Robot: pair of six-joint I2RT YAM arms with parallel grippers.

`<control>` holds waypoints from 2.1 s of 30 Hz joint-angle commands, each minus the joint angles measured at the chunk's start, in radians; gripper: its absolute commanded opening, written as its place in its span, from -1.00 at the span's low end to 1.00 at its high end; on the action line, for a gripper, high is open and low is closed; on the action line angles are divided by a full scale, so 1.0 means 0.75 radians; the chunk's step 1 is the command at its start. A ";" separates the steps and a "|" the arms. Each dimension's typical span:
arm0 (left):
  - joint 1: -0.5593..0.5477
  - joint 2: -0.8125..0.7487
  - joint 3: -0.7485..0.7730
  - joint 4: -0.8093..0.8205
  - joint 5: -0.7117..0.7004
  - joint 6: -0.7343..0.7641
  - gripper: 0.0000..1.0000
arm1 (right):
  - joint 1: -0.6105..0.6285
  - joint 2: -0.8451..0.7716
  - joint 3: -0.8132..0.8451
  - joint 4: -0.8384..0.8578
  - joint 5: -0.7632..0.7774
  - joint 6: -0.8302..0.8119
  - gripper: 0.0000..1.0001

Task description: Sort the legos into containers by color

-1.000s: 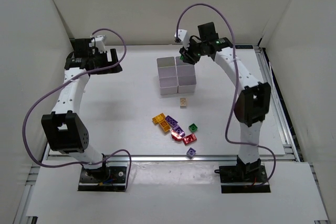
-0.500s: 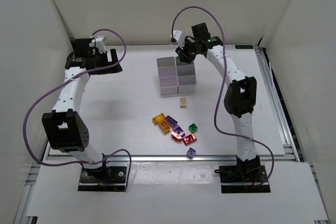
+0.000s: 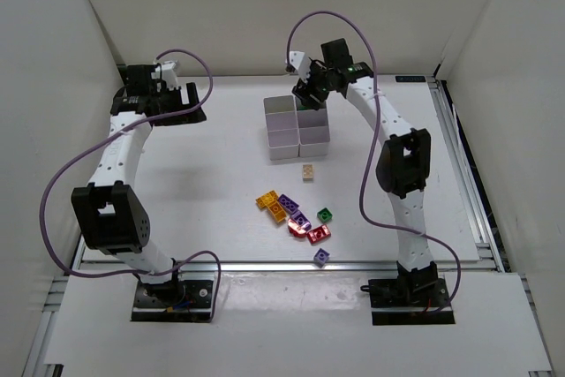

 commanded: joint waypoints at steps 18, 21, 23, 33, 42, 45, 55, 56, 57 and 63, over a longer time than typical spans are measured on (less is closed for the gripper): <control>0.006 -0.041 -0.016 0.010 0.069 -0.009 0.99 | -0.007 -0.875 -0.746 -0.490 -0.520 0.281 0.59; 0.004 -0.032 -0.018 0.016 0.006 -0.113 0.99 | 0.046 -0.961 -1.055 -0.458 -0.461 0.513 0.56; 0.002 -0.044 -0.029 0.014 -0.076 -0.163 0.99 | 0.095 -1.043 -1.245 -0.323 -0.328 0.681 0.58; -0.024 -0.153 -0.112 0.034 -0.178 -0.165 0.99 | 0.308 -1.131 -1.643 -0.073 -0.009 0.980 0.54; -0.024 -0.267 -0.223 0.046 -0.207 -0.144 0.99 | 0.312 -1.064 -1.651 -0.044 0.094 0.958 0.58; -0.022 -0.282 -0.235 0.046 -0.213 -0.144 0.99 | 0.312 -1.029 -1.645 -0.036 0.094 0.962 0.58; -0.020 -0.270 -0.213 0.051 -0.223 -0.134 0.99 | 0.324 -0.924 -1.602 -0.032 0.102 0.911 0.62; -0.018 -0.270 -0.213 0.046 -0.221 -0.134 0.99 | 0.328 -0.918 -1.598 -0.030 0.102 0.913 0.63; -0.020 -0.268 -0.211 0.046 -0.223 -0.136 0.99 | 0.334 -0.914 -1.594 -0.024 0.106 0.913 0.63; -0.016 -0.263 -0.209 0.046 -0.228 -0.128 0.99 | 0.343 -0.859 -1.569 0.001 0.118 0.907 0.64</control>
